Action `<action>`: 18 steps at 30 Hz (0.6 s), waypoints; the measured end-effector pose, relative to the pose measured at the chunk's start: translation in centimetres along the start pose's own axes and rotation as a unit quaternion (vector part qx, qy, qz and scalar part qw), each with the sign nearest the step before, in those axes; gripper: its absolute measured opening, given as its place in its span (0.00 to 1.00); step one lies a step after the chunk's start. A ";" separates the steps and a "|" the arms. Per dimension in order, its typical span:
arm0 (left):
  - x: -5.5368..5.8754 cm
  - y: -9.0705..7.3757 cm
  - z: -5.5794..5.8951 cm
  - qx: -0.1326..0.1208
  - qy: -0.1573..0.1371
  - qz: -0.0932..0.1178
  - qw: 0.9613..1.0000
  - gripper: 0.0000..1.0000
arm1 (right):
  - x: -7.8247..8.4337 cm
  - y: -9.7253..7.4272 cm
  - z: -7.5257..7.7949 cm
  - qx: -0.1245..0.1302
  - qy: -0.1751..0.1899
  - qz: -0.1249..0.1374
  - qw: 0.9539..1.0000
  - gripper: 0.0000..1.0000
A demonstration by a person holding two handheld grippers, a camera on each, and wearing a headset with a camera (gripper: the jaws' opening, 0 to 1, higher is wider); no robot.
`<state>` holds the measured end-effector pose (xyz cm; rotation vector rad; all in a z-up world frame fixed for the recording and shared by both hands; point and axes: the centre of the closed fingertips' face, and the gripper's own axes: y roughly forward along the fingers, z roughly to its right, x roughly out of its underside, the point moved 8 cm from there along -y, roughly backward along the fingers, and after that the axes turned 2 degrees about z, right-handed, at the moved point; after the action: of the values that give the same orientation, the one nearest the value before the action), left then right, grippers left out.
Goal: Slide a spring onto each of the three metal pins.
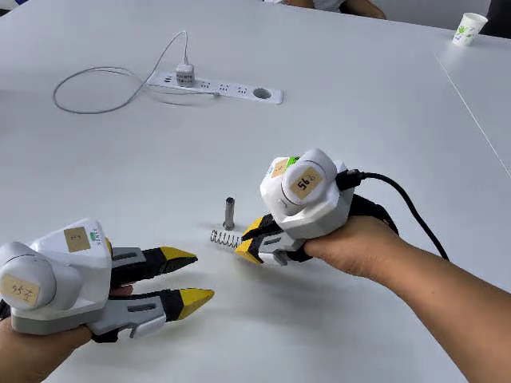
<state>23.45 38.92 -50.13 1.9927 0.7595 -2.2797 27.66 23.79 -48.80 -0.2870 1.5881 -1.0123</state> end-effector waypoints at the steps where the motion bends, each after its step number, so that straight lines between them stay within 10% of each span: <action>1: 0.0 0.0 0.0 0.001 0.001 0.000 1.000 0.32 | 0.0 -0.1 -0.1 -0.002 -0.002 0.000 1.000 0.11; 18: -0.5 0.5 0.3 0.011 0.015 -0.001 1.000 0.30 | -0.3 -2.1 -2.7 -0.068 -0.044 -0.017 0.997 0.11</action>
<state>23.46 38.21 -49.77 2.0409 0.7425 -2.2741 24.61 23.94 -47.22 -0.4478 1.5803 -0.9065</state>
